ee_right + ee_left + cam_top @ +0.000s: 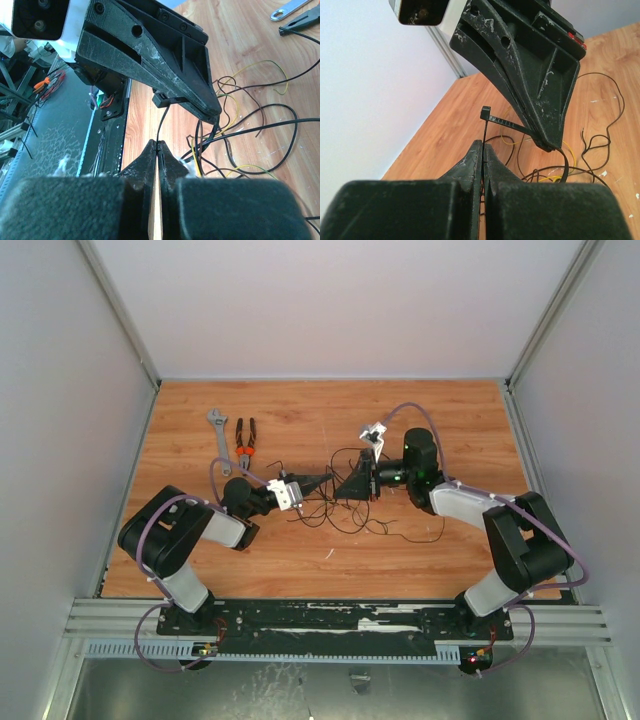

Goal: Zip-tie the wires
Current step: Tie the cable at the center of the board.

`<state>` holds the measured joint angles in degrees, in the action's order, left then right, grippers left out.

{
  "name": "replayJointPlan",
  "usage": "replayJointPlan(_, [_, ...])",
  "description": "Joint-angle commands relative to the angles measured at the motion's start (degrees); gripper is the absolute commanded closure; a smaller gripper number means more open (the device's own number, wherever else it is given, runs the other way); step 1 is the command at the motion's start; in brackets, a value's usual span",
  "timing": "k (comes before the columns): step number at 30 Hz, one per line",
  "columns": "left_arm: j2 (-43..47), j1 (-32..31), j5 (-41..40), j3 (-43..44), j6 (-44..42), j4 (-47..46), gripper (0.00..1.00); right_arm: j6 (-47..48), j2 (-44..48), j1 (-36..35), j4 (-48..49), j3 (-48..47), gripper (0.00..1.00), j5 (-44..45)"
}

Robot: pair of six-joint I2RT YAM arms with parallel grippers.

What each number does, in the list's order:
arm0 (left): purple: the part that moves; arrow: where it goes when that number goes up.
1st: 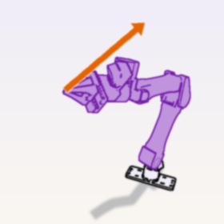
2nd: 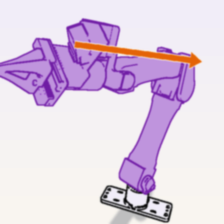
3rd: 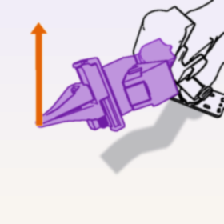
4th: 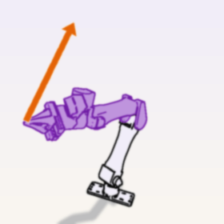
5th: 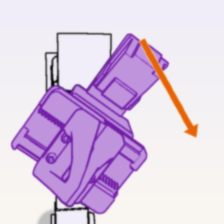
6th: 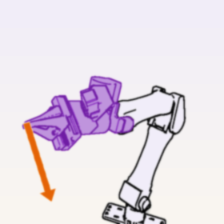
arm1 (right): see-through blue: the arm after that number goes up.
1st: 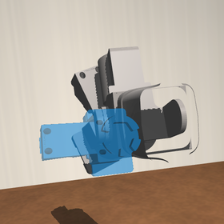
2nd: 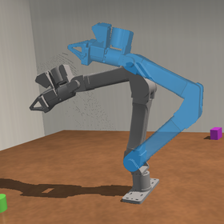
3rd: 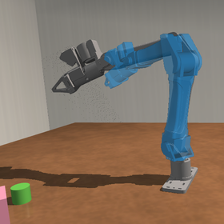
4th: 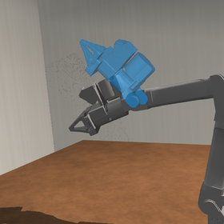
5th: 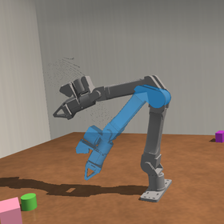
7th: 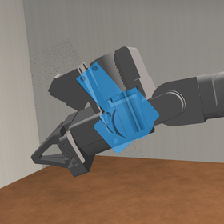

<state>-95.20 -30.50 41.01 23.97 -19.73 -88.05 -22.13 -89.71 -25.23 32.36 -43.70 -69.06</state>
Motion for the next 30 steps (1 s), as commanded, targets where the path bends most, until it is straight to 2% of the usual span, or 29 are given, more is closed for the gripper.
replayJointPlan(1, [-0.4, -0.2, -0.5, 0.0, -1.1, -18.6, 1.00, -0.4, 0.6, -0.9, 1.8, 0.7, 1.00, -1.1])
replayJointPlan(8, [-0.3, -0.2, -0.6, 0.0, -1.0, -18.6, 1.00, -3.4, 0.7, -1.0, 7.0, 4.3, 1.00, -0.9])
replayJointPlan(14, [-0.4, -0.2, -0.6, 0.2, -1.0, -18.6, 1.00, -3.3, 2.1, -1.0, 6.1, 3.2, 1.00, -0.9])
replayJointPlan(30, [-0.2, -0.4, -0.7, -0.2, -1.2, -18.6, 1.00, -4.7, -0.8, -0.8, 7.3, 0.9, 1.00, -0.4])
